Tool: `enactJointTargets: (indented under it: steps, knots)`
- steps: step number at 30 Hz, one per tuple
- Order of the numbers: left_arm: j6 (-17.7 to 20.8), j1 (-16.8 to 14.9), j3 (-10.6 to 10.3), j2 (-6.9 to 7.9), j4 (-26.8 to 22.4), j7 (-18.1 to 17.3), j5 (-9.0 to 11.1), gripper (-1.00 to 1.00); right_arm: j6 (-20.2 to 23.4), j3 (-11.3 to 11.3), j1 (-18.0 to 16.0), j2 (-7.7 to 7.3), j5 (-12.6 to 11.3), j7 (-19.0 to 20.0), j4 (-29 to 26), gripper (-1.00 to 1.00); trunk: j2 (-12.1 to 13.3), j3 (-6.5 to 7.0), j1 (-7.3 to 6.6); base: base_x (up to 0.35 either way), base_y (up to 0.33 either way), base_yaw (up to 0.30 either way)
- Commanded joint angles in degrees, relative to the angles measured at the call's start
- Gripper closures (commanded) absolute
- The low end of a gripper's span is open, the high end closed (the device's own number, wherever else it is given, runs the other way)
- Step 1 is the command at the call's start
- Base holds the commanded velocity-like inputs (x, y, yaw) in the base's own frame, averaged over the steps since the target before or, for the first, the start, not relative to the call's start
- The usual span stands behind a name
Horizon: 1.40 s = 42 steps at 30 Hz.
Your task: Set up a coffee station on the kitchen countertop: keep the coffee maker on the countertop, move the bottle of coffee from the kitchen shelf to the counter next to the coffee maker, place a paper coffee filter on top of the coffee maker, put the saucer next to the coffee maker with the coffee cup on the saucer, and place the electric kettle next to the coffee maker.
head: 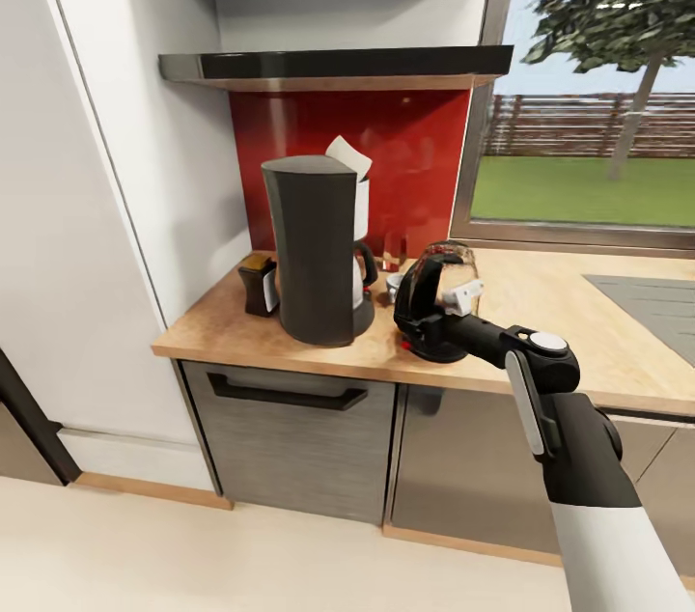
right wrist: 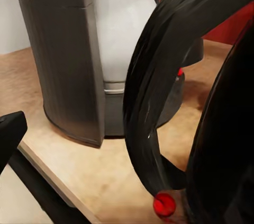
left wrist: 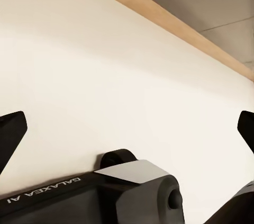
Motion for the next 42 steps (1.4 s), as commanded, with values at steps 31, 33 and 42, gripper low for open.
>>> enactJointTargets:
  steps: [31,33,42]
  knots:
    - [-0.5,-0.1,-0.5,0.0,0.1,-0.3,0.3,-1.0,0.2,0.0,0.3,-0.05,0.3,0.5,-0.1,-1.0,0.0,-0.06,0.0,-0.024,-0.131,0.0]
    - [-0.4,-0.1,-0.5,0.0,0.1,-0.3,0.3,-1.0,0.2,0.0,0.3,-0.05,0.3,0.5,-0.1,-1.0,0.0,-0.06,0.0,-0.234,-0.074,0.0]
    - [-0.4,-0.1,-0.5,0.0,0.1,-0.2,0.3,-1.0,0.2,0.0,0.3,-0.05,0.3,0.5,0.0,-1.0,0.0,-0.06,0.0,-0.067,-0.03,0.0]
